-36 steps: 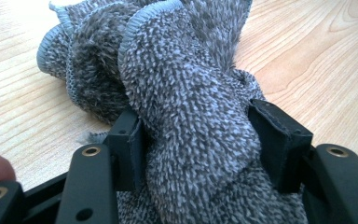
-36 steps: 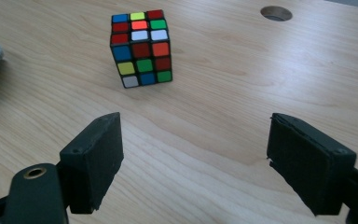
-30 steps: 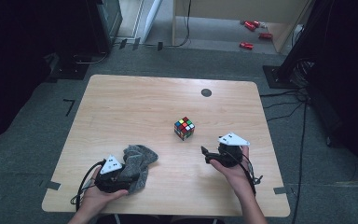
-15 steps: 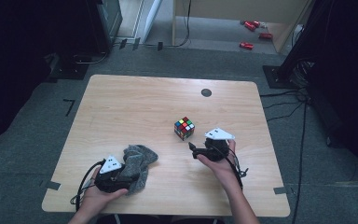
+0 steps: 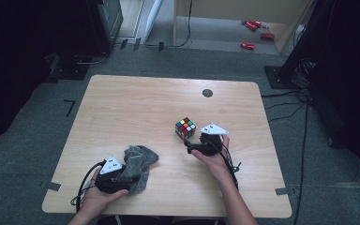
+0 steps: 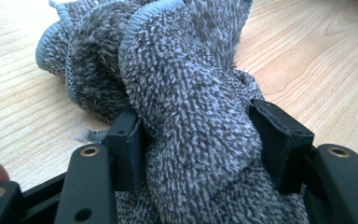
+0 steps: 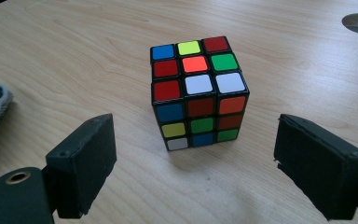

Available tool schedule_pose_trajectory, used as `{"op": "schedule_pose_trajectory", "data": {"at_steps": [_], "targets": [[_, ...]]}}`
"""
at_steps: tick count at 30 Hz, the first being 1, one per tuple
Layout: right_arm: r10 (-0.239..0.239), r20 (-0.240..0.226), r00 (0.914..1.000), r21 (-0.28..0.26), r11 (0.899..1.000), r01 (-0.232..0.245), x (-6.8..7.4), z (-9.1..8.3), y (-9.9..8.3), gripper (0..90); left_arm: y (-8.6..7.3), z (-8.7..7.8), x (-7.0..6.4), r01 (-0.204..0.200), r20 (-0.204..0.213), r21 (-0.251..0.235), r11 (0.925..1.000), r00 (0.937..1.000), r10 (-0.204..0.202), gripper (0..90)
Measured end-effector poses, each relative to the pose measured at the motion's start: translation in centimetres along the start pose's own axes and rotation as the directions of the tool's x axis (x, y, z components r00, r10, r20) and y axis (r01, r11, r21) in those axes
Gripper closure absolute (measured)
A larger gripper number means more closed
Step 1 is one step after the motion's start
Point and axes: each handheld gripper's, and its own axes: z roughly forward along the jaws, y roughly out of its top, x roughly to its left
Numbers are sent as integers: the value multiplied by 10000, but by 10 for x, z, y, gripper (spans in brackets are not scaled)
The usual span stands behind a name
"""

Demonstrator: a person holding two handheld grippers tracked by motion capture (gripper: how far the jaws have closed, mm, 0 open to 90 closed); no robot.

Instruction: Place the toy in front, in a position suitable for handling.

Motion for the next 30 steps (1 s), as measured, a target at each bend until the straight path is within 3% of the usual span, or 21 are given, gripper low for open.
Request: {"op": "schedule_pose_trajectory", "data": {"at_steps": [13,19,22,30], "targets": [[110,221,9997,-20,9999,-109,-1,29,-7,135,0,0,1,10,49,-7,10000,10000,-10,410],[-253,407,9989,618,9978,227,1,41,-3,146,0,0,1,9,56,-6,10000,10000,-9,410],[-506,563,9971,1358,9898,426,5,53,-1,159,0,0,1,11,65,-4,10000,10000,-11,410],[-471,746,9961,1547,9873,351,3,57,1,197,0,0,1,8,79,-6,10000,10000,-8,409]]}}
